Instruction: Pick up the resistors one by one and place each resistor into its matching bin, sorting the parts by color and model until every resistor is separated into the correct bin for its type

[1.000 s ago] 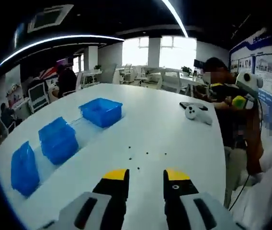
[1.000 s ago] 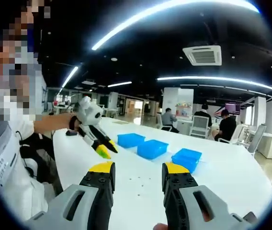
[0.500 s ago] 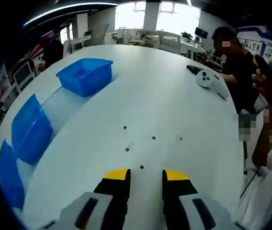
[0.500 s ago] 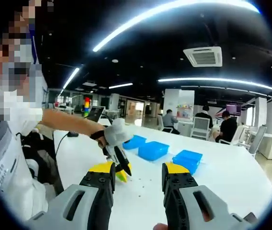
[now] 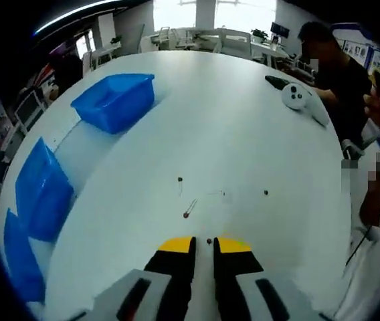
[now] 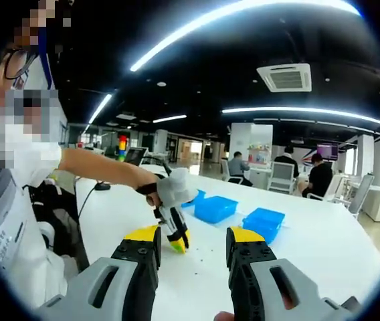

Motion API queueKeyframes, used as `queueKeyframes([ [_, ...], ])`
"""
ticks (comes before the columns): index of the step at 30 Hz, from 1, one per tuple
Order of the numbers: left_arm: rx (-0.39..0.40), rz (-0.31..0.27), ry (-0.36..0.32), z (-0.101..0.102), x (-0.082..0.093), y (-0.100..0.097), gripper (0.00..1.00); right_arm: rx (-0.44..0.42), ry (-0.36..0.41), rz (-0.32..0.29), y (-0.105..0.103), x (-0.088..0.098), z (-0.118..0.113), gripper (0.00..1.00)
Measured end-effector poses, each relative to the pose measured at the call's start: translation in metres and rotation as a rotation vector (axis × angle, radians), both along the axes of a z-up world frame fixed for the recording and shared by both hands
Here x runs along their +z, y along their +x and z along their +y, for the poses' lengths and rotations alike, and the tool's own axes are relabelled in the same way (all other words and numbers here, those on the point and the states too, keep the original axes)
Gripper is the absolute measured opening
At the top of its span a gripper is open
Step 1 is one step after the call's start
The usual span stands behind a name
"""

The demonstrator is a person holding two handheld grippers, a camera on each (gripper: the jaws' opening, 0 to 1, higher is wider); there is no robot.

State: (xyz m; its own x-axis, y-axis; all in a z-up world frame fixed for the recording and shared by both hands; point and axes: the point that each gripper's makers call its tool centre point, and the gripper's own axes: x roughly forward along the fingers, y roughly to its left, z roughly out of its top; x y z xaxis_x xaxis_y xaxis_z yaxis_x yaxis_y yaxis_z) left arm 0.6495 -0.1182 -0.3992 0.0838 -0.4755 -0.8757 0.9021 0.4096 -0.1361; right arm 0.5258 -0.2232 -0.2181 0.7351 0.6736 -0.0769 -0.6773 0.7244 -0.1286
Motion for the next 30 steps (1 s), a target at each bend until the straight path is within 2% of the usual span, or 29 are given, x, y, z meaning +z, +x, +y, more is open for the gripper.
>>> queueKeyframes([
  [1, 0.032, 0.018, -0.01, -0.002, 0.0, -0.001, 0.05, 0.001, 0.0, -0.001, 0.0, 0.0, 0.0, 0.41],
  [2, 0.04, -0.014, 0.011, 0.001, -0.001, 0.009, 0.05, 0.001, -0.001, -0.002, -0.001, 0.001, 0.0, 0.41],
  [8, 0.041, -0.041, -0.01, 0.004, 0.003, 0.008, 0.04, 0.0, 0.0, -0.003, 0.0, 0.002, -0.002, 0.41],
  [10, 0.049, -0.04, -0.066, 0.001, 0.014, 0.007, 0.04, -0.001, 0.0, -0.003, 0.0, 0.002, -0.002, 0.41],
  [13, 0.065, -0.071, -0.143, 0.002, 0.037, 0.004, 0.04, -0.003, 0.002, -0.004, 0.0, 0.002, -0.003, 0.41],
  [16, 0.09, -0.119, -0.253, 0.009, 0.072, 0.003, 0.04, -0.005, 0.003, -0.005, 0.0, 0.002, -0.003, 0.41],
  [18, 0.112, -0.15, -0.311, 0.015, 0.088, 0.0, 0.04, -0.005, 0.002, -0.005, 0.0, 0.002, -0.003, 0.41],
  [20, 0.134, -0.182, -0.385, 0.025, 0.106, -0.005, 0.04, -0.004, 0.001, -0.005, -0.001, 0.002, -0.002, 0.41],
  [22, 0.141, -0.21, -0.43, 0.036, 0.118, -0.01, 0.04, -0.003, -0.001, -0.006, -0.001, 0.002, -0.001, 0.41],
  [23, 0.154, -0.251, -0.486, 0.046, 0.13, -0.015, 0.04, -0.003, 0.0, -0.005, -0.001, 0.001, -0.001, 0.41],
  [24, 0.157, -0.275, -0.514, 0.054, 0.136, -0.019, 0.04, -0.004, 0.0, -0.005, 0.0, 0.001, 0.0, 0.41],
  [26, 0.187, -0.31, -0.557, 0.067, 0.144, -0.024, 0.04, -0.003, -0.001, -0.004, 0.0, 0.001, 0.0, 0.41],
  [27, 0.181, -0.355, -0.577, 0.077, 0.148, -0.031, 0.04, -0.003, -0.001, -0.003, 0.0, 0.001, 0.001, 0.41],
  [30, 0.23, -0.428, -0.633, 0.1, 0.157, -0.041, 0.04, -0.005, 0.001, 0.0, 0.001, 0.0, 0.001, 0.41],
])
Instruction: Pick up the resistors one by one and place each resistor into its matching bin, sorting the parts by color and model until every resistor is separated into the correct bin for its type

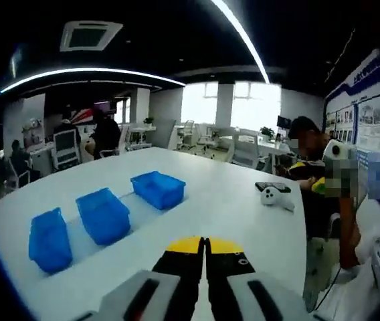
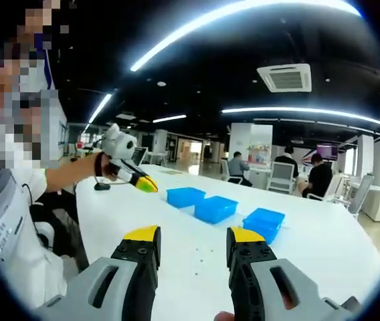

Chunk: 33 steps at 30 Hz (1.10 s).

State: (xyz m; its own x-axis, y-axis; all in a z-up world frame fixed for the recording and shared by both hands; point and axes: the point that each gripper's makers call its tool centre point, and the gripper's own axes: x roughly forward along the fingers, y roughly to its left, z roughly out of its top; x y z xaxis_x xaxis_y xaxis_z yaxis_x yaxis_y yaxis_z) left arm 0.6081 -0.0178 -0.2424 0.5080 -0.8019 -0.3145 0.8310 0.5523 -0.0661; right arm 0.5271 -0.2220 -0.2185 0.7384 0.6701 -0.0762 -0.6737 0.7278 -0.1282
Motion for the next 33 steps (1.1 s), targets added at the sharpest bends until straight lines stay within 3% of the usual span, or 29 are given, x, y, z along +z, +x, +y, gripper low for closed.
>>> queueKeyframes([
  [5, 0.089, -0.063, -0.129, 0.034, 0.011, -0.009, 0.04, -0.003, 0.0, 0.007, 0.002, -0.002, 0.0, 0.41],
  [10, 0.15, -0.062, -0.203, 0.06, 0.006, -0.01, 0.04, -0.004, -0.005, 0.012, 0.003, -0.004, 0.0, 0.41],
  [16, 0.192, -0.071, -0.254, 0.073, 0.005, -0.005, 0.04, -0.009, 0.002, 0.015, 0.003, -0.006, 0.0, 0.41],
  [25, 0.123, -0.108, -0.199, 0.013, 0.021, 0.021, 0.04, -0.013, 0.004, 0.015, 0.004, -0.006, -0.003, 0.41],
  [33, 0.056, -0.06, -0.159, -0.057, 0.022, 0.07, 0.04, -0.023, 0.011, 0.002, 0.001, 0.001, -0.011, 0.41],
])
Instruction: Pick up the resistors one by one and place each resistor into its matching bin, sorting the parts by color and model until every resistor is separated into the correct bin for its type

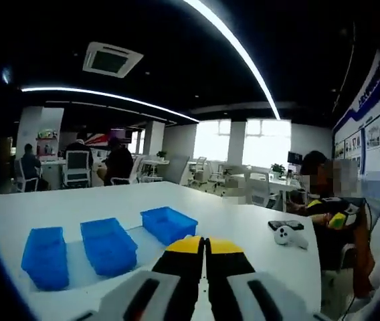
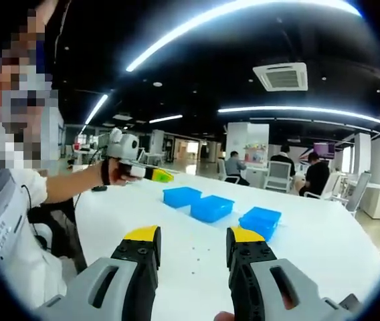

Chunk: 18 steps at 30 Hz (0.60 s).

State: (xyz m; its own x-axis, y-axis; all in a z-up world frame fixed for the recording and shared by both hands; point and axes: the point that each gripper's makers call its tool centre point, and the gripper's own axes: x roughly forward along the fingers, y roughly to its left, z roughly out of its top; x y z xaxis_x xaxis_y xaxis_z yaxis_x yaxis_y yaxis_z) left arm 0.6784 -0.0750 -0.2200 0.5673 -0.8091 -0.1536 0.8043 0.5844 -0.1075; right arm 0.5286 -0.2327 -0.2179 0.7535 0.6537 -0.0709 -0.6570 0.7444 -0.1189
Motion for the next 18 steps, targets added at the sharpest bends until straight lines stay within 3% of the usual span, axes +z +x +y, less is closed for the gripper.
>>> queueKeyframes([
  [5, 0.002, 0.021, 0.039, -0.044, -0.006, 0.043, 0.04, -0.003, 0.003, -0.003, -0.001, 0.002, -0.001, 0.41],
  [7, -0.002, 0.026, 0.097, -0.057, -0.015, 0.058, 0.04, -0.001, 0.002, -0.005, -0.002, 0.002, -0.001, 0.41],
  [11, 0.021, 0.046, 0.137, -0.089, -0.029, 0.099, 0.04, -0.003, 0.003, -0.006, -0.002, 0.003, -0.001, 0.41],
  [16, 0.103, 0.051, 0.138, -0.111, -0.037, 0.151, 0.04, 0.0, 0.0, -0.004, -0.002, 0.002, 0.001, 0.41],
  [18, 0.128, 0.044, 0.167, -0.116, -0.046, 0.167, 0.05, 0.002, 0.0, -0.001, -0.001, 0.001, 0.002, 0.41],
])
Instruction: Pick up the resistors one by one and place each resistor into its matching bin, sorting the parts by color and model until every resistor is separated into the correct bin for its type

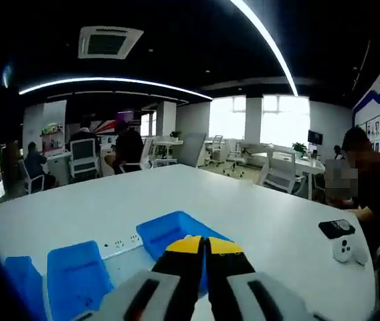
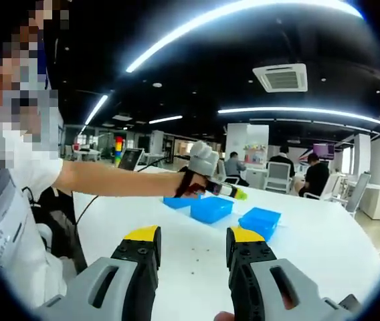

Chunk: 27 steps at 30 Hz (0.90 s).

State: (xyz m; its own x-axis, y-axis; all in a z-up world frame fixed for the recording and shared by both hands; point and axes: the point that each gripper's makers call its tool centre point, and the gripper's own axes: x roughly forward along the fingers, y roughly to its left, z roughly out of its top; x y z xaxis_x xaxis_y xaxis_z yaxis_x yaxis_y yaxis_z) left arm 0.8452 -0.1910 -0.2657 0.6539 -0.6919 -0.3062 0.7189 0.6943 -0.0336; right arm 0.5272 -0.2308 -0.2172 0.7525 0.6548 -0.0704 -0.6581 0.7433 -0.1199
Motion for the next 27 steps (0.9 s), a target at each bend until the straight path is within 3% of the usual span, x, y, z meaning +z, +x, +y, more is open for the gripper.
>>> queueKeyframes([
  [5, 0.04, 0.026, -0.021, -0.009, -0.007, 0.014, 0.05, 0.003, 0.0, 0.003, 0.001, -0.001, 0.001, 0.41],
  [10, 0.082, 0.004, 0.002, -0.01, -0.013, 0.022, 0.08, 0.003, 0.0, 0.009, 0.002, -0.004, 0.002, 0.41],
  [13, 0.068, 0.008, 0.003, -0.014, -0.017, 0.024, 0.4, 0.003, 0.001, 0.01, 0.002, -0.004, 0.002, 0.41],
  [15, 0.057, -0.005, 0.023, -0.013, -0.018, 0.023, 0.47, 0.004, 0.007, 0.01, 0.002, -0.004, 0.003, 0.41],
  [21, 0.051, -0.001, 0.022, -0.002, -0.011, 0.017, 0.48, 0.002, 0.006, 0.01, 0.001, -0.004, 0.003, 0.4],
  [27, 0.005, -0.046, 0.003, 0.022, 0.015, -0.009, 0.48, 0.003, 0.004, 0.005, 0.001, -0.003, 0.002, 0.4],
])
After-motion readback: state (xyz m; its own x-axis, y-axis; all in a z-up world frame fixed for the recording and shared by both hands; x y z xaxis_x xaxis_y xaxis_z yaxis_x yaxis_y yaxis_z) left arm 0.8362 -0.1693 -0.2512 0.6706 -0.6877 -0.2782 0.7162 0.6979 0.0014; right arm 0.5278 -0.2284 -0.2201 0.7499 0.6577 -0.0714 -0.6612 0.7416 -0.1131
